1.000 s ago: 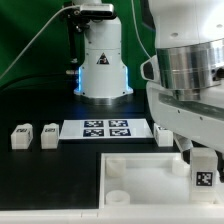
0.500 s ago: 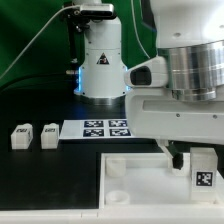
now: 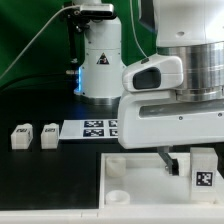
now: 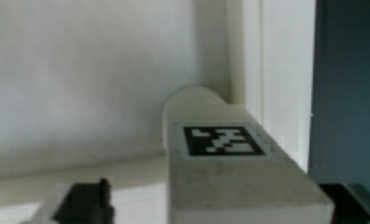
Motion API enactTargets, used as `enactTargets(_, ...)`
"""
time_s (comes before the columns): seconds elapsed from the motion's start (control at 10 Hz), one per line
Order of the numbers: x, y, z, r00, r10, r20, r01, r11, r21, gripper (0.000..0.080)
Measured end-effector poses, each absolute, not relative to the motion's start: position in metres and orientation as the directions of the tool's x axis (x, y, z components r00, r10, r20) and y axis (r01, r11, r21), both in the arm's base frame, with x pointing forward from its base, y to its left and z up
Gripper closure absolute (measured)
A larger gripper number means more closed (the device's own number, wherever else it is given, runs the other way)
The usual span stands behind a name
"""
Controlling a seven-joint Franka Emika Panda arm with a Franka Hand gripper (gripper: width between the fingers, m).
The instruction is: Assemble one leg
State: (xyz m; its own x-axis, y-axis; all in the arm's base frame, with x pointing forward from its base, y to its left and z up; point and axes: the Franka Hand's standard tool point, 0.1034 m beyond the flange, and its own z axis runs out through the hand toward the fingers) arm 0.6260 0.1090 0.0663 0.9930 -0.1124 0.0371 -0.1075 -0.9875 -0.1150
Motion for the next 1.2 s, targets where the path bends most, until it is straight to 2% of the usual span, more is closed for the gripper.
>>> enactTargets(0.1, 0.6259, 0.1094, 0.0663, 0.99, -0.139, 0.034, -0.134, -0.984, -0.118, 0.036)
enactTargets(0.2, 0.6255, 0.1109, 0.0662, 0.958, -0.286, 0.013, -0.282, -0.951, -0.128, 0.0497)
enactTargets(0.5, 0.6254, 0.1114, 0.0661, 0.84, -0.542, -0.025, -0.54, -0.832, -0.126, 0.051)
enactTargets(0.7, 0.627, 0.111, 0.0655, 0.485, -0.87, -0.088, -0.874, -0.481, -0.068, 0.051)
enactTargets(0.8, 0.6286, 0.1086, 0.0655, 0.266, -0.955, -0.13, -0.964, -0.262, -0.046, 0.051)
enactTargets(0.9, 0.6284, 0.1067, 0.0654, 0.117, -0.98, -0.161, -0.993, -0.114, -0.029, 0.051)
enactTargets(1.1, 0.6281, 0.108, 0.0652, -0.014, -0.985, -0.173, -1.0, 0.015, -0.008, 0.0509)
enactTargets(1.2, 0.6279, 0.108, 0.065, -0.01, -0.985, -0.173, -1.0, 0.012, -0.008, 0.0505)
